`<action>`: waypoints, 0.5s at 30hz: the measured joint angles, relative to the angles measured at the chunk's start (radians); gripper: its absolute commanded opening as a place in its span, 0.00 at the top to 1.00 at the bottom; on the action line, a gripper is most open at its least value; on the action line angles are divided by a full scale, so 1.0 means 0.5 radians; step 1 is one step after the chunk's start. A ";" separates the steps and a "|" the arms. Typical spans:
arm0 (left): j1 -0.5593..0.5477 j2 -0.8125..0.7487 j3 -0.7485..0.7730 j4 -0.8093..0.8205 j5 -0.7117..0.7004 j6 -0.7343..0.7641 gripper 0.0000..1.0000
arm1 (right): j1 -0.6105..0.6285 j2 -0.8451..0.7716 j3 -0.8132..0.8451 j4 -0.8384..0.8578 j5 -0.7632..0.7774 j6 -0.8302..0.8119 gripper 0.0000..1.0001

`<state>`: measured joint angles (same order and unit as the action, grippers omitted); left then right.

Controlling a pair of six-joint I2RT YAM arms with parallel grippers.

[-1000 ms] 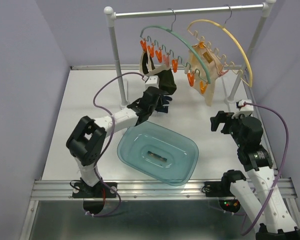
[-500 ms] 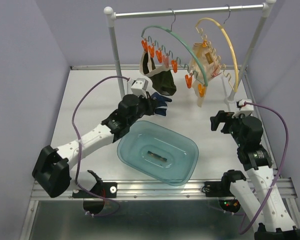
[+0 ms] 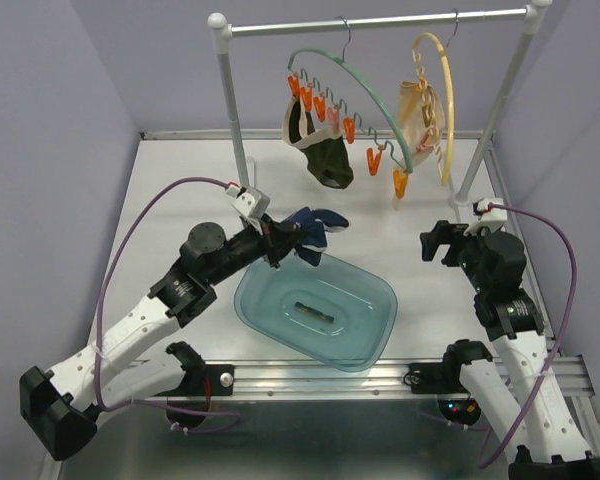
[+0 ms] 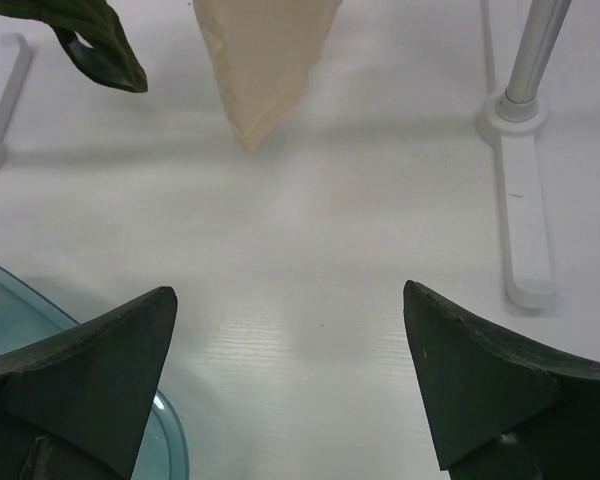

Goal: Remove the underwear clipped to the hanger

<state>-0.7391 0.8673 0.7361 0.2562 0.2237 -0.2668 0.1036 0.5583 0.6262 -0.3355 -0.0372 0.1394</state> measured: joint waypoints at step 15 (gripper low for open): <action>-0.002 -0.288 -0.309 -0.195 0.352 -0.192 1.00 | -0.002 0.050 0.000 0.008 -0.033 -0.001 0.00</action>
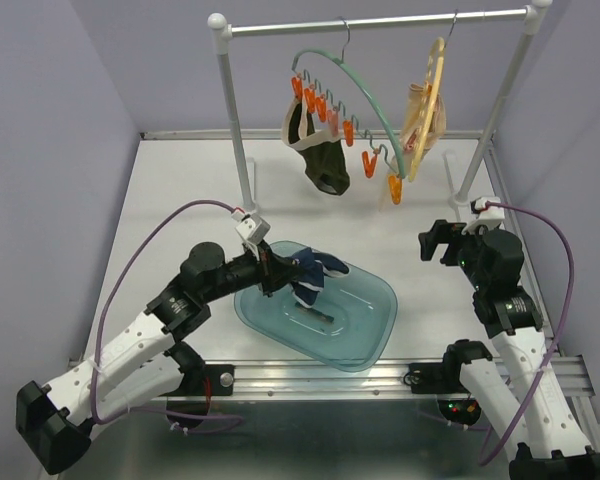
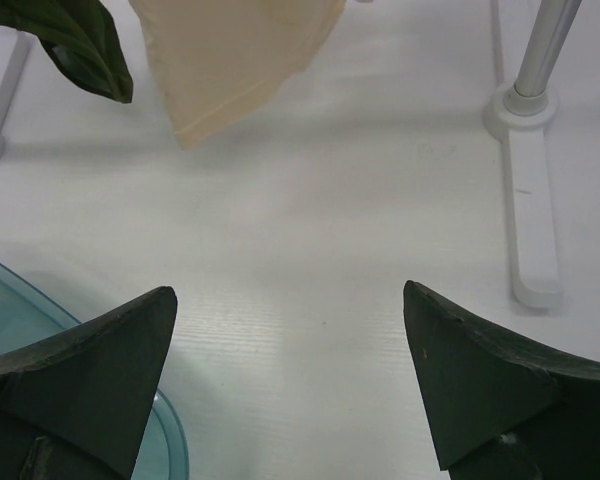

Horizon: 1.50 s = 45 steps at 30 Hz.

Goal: Remove the underwear clipped to the hanger

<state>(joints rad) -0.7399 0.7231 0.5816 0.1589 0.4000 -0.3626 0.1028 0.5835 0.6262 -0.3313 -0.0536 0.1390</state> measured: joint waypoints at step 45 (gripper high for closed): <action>-0.002 -0.418 -0.022 -0.488 -0.929 -0.132 0.01 | -0.003 1.235 2.042 -0.225 -1.658 -0.241 0.00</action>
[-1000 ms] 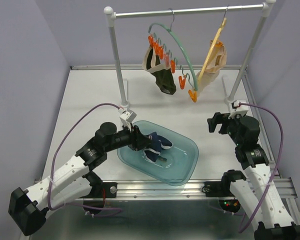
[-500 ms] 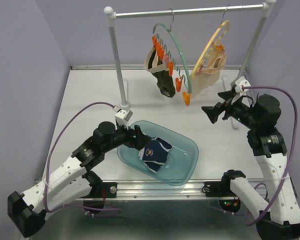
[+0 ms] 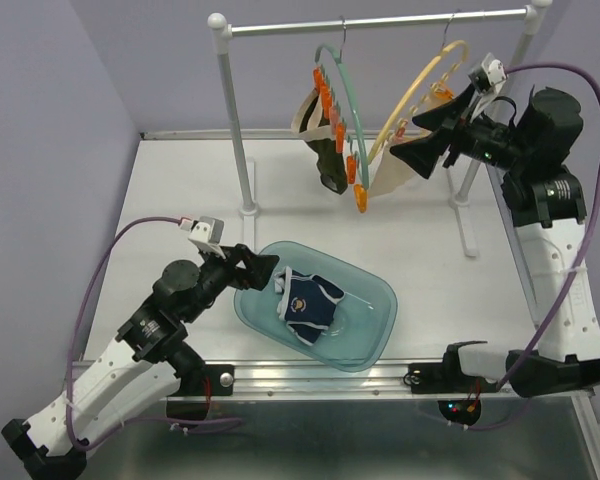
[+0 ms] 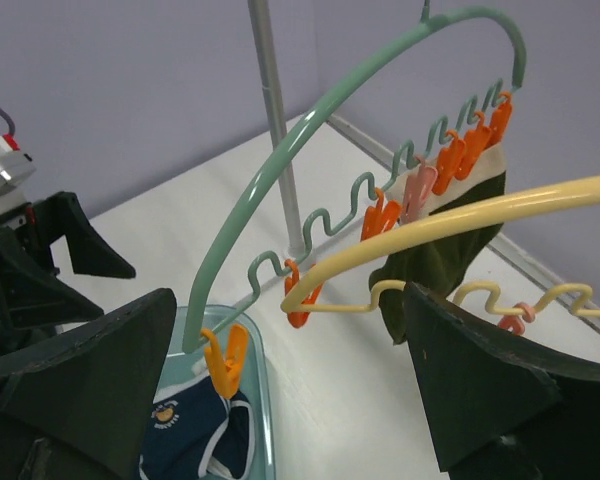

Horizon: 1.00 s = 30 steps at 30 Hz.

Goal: Remove the underwear clipped to the hanger

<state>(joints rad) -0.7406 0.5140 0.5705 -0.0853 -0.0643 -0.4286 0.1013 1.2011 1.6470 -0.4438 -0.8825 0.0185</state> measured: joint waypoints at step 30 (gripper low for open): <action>0.000 -0.325 -0.075 -0.111 -0.338 -0.164 0.01 | 0.979 0.925 1.047 -0.311 1.492 0.161 0.08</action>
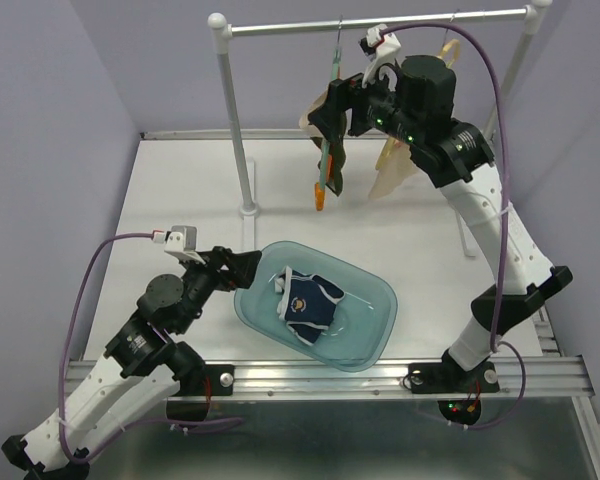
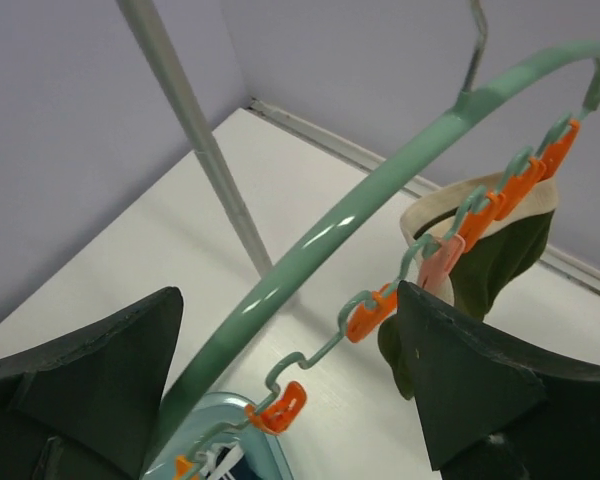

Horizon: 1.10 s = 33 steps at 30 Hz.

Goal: Remove the underwear clipped to the hanger

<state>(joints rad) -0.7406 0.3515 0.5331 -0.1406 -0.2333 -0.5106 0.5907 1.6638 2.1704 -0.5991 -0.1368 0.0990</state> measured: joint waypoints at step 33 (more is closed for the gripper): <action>0.000 0.025 -0.001 0.005 -0.007 0.023 0.01 | -0.074 -0.142 -0.024 -0.262 0.570 -0.159 0.53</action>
<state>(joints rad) -0.7406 0.3641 0.5327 -0.1383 -0.2367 -0.4992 0.5537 1.5929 2.1586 -0.7303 0.1482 0.0196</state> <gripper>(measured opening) 0.986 0.545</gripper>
